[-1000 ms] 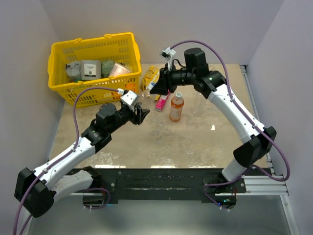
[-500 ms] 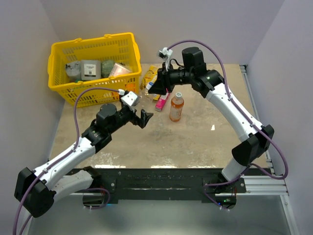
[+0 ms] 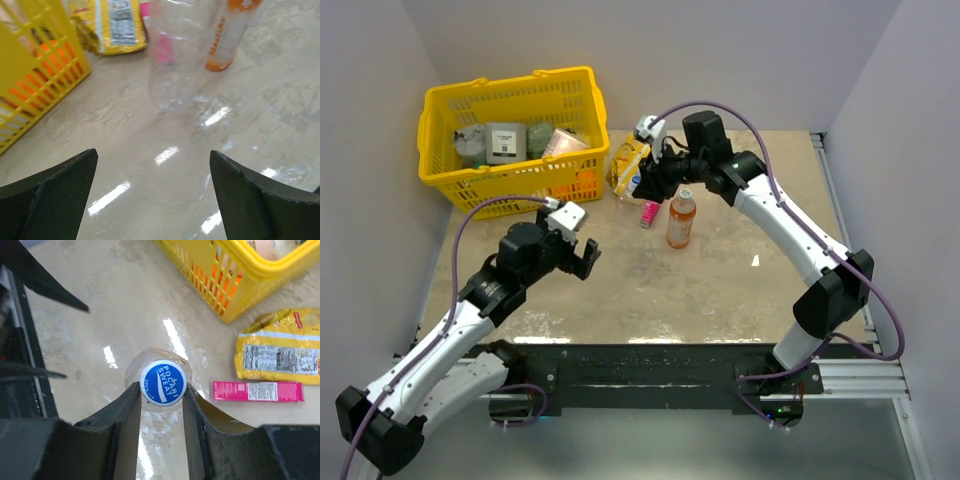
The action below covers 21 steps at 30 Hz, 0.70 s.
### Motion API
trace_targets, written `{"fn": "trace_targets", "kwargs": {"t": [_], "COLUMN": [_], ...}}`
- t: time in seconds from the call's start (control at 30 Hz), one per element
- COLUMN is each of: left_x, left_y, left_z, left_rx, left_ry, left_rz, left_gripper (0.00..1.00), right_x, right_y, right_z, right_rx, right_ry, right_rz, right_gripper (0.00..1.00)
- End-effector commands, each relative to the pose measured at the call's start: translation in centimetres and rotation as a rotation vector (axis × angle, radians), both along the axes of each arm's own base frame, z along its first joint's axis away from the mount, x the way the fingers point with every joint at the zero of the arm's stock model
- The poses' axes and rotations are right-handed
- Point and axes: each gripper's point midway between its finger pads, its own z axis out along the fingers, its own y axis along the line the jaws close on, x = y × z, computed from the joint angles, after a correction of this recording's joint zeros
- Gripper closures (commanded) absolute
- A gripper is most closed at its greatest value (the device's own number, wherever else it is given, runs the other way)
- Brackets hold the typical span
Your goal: Screw on the bottle caps
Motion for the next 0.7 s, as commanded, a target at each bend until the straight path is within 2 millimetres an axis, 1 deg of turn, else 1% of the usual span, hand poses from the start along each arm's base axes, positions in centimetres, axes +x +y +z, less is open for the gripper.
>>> {"fn": "trace_targets", "kwargs": {"t": [0.0, 0.03, 0.07, 0.1, 0.13, 0.2, 0.27, 0.37, 0.4, 0.43, 0.67], "left_x": [1.9, 2.7, 3.1, 3.6, 4.0, 4.4, 4.7, 4.8, 4.8, 4.9, 4.8], "left_y": [6.2, 7.5, 8.2, 8.5, 8.9, 9.0, 8.9, 9.0, 9.0, 9.3, 9.8], "left_z": [2.2, 1.9, 1.8, 1.5, 1.7, 1.7, 2.0, 1.5, 1.2, 1.3, 1.3], "left_rx": [0.053, 0.058, 0.069, 0.069, 0.064, 0.054, 0.0, -0.025, -0.025, -0.028, -0.032], "left_ry": [-0.046, -0.03, -0.026, -0.009, -0.011, -0.009, -0.008, 0.007, 0.014, 0.013, 0.014], "left_rz": [0.215, 0.268, 0.31, 0.343, 0.37, 0.387, 0.402, 0.41, 0.413, 0.425, 0.431], "left_gripper": [0.0, 0.0, 0.0, 0.0, 0.0, 0.0, 0.0, 0.0, 0.0, 0.0, 0.0], "right_x": [0.8, 0.5, 0.5, 0.5, 0.4, 0.3, 0.2, 0.4, 0.5, 0.5, 0.3], "right_y": [0.1, 0.5, 0.7, 0.9, 1.1, 1.2, 1.3, 1.3, 1.3, 1.3, 1.4], "right_z": [-1.4, -1.8, -2.4, -2.6, -2.9, -3.4, -4.2, -5.1, -5.3, -5.5, -6.6], "right_rx": [-0.071, -0.076, -0.087, -0.089, -0.09, -0.098, -0.115, -0.131, -0.136, -0.138, -0.162], "right_ry": [-0.119, -0.124, -0.118, -0.114, -0.108, -0.1, -0.1, -0.099, -0.1, -0.101, -0.105], "right_rz": [0.007, 0.022, 0.024, 0.028, 0.032, 0.031, 0.036, 0.031, 0.027, 0.026, 0.035], "right_gripper": [1.0, 1.0, 1.0, 1.0, 1.0, 1.0, 1.0, 0.98, 0.97, 0.96, 0.92]}}
